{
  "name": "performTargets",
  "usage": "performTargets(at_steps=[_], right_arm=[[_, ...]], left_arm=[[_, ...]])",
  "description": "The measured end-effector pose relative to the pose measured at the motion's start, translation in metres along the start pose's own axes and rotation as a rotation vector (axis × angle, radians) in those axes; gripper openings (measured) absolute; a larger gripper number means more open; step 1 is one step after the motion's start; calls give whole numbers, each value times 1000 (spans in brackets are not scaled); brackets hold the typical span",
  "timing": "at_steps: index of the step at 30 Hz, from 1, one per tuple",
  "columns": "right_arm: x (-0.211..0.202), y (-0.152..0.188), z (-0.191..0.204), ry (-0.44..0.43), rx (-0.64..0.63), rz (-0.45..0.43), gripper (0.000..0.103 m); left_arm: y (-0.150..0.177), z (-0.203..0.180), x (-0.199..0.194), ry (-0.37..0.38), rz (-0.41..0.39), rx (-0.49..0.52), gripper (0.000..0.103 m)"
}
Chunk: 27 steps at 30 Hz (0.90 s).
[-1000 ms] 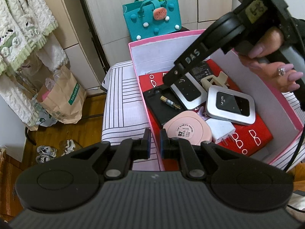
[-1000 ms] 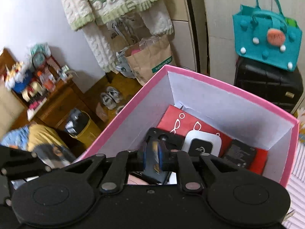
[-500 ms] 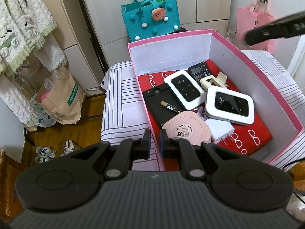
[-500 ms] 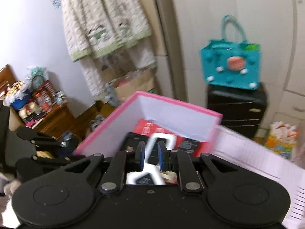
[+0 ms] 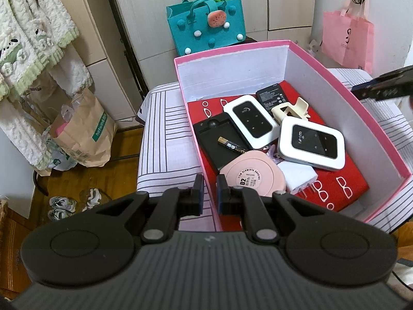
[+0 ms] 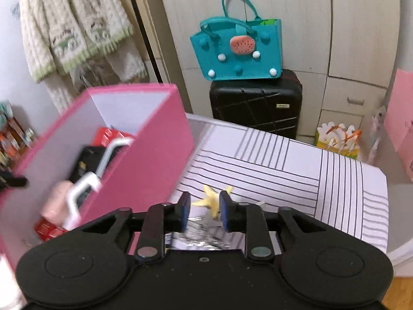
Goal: Organize rigid objects
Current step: 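Move the right tool toward the yellow starfish beside the box, then grasp the yellow starfish with the right tool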
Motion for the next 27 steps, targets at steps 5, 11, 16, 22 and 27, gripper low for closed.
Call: performTargets(at_steps=[5,11,16,22,27], right_arm=[[25,0,-3,-11,-52,-1,43],[48,3,-6,14,-102,37,53],[55,11,-5,31,-123,26,59],[54,10,-6,55,-102,-19,51],[44,8,-4,38,-78,-57,44]], left_arm=[[-1,0,0,0,1,1,10],[-1,-1,1,2,2,4,10],[1,-1,1,4,-1,6,10],[1,-1,1,5,0,6,10],[1,-1,1,6,1,3,10]])
Point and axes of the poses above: each gripper's, at about its wrist camera, not at the fingertips, and x roughly the way its jaws point, z to its left, y to its underside, the point moved 3 cm from there along x, roughly the way its jaws point, and after that the axes turned 12 degrees about -y, right-handed, at the moved point
